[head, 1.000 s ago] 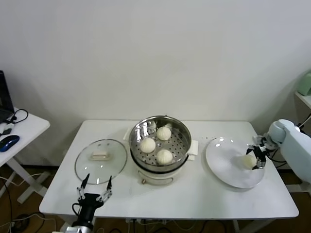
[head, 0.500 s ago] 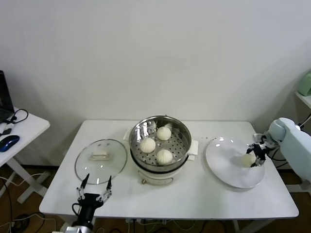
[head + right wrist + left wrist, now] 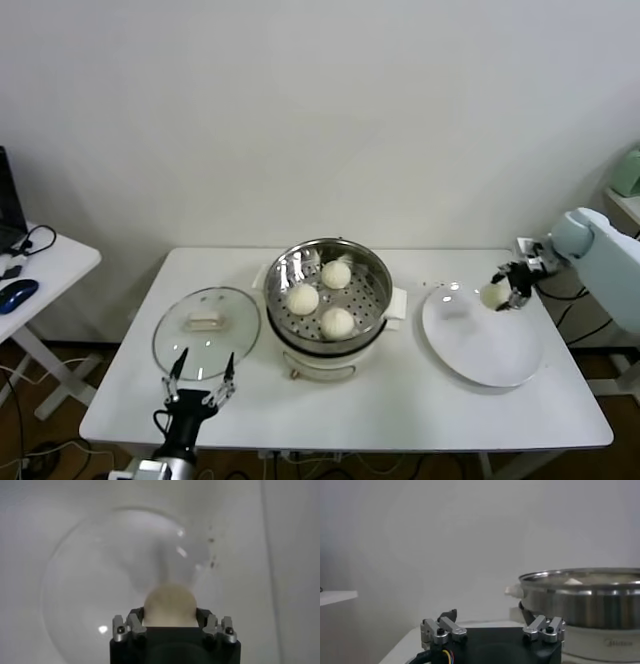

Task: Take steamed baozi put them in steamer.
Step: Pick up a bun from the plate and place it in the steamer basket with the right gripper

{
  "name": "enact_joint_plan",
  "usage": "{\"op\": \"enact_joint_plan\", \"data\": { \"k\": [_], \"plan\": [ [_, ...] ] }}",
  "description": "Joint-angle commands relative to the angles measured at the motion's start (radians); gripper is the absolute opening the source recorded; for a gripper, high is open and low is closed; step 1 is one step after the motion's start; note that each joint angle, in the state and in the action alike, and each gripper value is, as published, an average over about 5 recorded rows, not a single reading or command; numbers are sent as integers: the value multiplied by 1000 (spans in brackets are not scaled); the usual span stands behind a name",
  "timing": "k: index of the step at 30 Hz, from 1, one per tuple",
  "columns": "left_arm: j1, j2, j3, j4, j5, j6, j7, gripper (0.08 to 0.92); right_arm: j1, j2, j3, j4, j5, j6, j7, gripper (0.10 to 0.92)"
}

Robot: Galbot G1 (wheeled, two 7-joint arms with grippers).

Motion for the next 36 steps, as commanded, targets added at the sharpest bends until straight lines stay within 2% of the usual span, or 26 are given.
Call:
{"op": "enact_joint_plan", "data": {
  "k": [1,6,16,26,36],
  "plan": [
    [-2,3,22,-38,-26,10,4,823,501,65,-620,143,615,-174,32,679],
    [-18,8,50,-59,-21,20,3,823,651,175,-815,167,794,-189,28,679],
    [-28,10,95,-59,-20,17,1,823,672,371,-948,215,944,-254,60,680],
    [-38,12,89,-66,-23,27,-11,823,579,526,-956,175,955,-269,74,679],
    [-44,12,83,-58,-31,35,-8,823,476,559,-910,150,895,-272,90,684]
  ]
}}
